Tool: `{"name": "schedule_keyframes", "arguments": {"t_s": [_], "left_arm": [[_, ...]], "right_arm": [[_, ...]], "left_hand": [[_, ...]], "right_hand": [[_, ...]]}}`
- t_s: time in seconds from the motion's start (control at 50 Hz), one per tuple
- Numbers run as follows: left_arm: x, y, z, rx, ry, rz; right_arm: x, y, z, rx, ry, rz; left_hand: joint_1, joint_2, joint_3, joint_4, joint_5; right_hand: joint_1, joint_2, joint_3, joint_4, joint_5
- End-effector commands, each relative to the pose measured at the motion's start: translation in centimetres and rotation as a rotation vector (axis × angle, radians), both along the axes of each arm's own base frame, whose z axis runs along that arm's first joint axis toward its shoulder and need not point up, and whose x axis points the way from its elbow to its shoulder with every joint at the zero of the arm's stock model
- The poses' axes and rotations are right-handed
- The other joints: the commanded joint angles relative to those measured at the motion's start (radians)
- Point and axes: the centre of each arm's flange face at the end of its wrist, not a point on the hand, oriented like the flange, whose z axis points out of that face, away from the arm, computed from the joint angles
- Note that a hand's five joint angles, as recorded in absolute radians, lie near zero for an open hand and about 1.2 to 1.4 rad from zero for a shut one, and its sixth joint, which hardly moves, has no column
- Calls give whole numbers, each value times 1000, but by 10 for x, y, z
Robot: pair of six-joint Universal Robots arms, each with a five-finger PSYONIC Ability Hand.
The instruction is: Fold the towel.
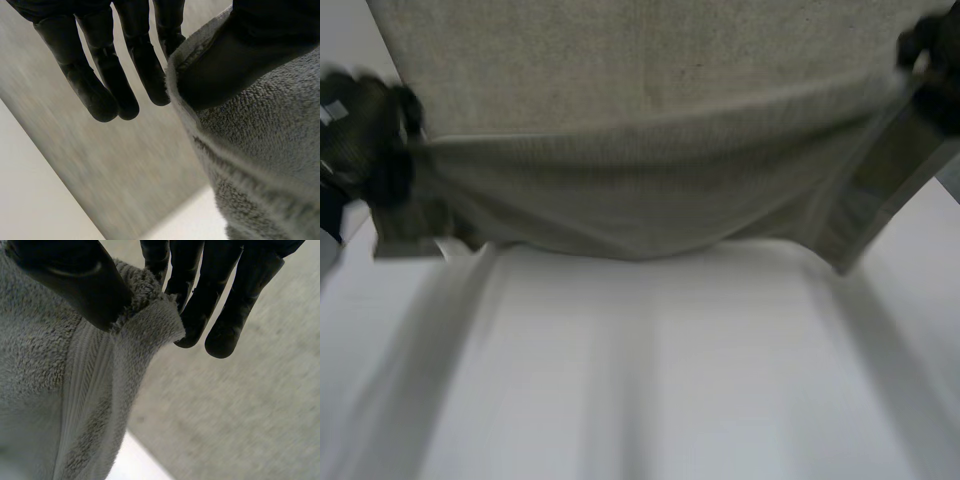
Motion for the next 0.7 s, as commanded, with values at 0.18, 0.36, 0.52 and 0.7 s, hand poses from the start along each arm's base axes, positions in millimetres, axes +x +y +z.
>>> {"name": "schedule_keyframes", "arguments": {"t_s": [0.18, 0.36, 0.52, 0.7], "left_arm": [[-19, -44, 6, 180, -45, -37], [-48, -100, -52, 305, -154, -66], [-87, -151, -18, 26, -233, -15], [-84, -152, 101, -428, 107, 111]], "right_arm": [[23, -36, -24, 209, 349, 36], [50, -68, -90, 306, 598, -20], [74, -135, -61, -47, 469, -181], [66, -132, 41, -578, 40, -295]], "left_hand": [[-65, -109, -146, -120, -262], [-65, -109, -146, -120, -262], [-65, -109, -146, -120, -262], [-65, -109, -146, -120, -262]], "right_hand": [[275, 57, 67, 54, 50], [275, 57, 67, 54, 50], [275, 57, 67, 54, 50], [275, 57, 67, 54, 50]]}}
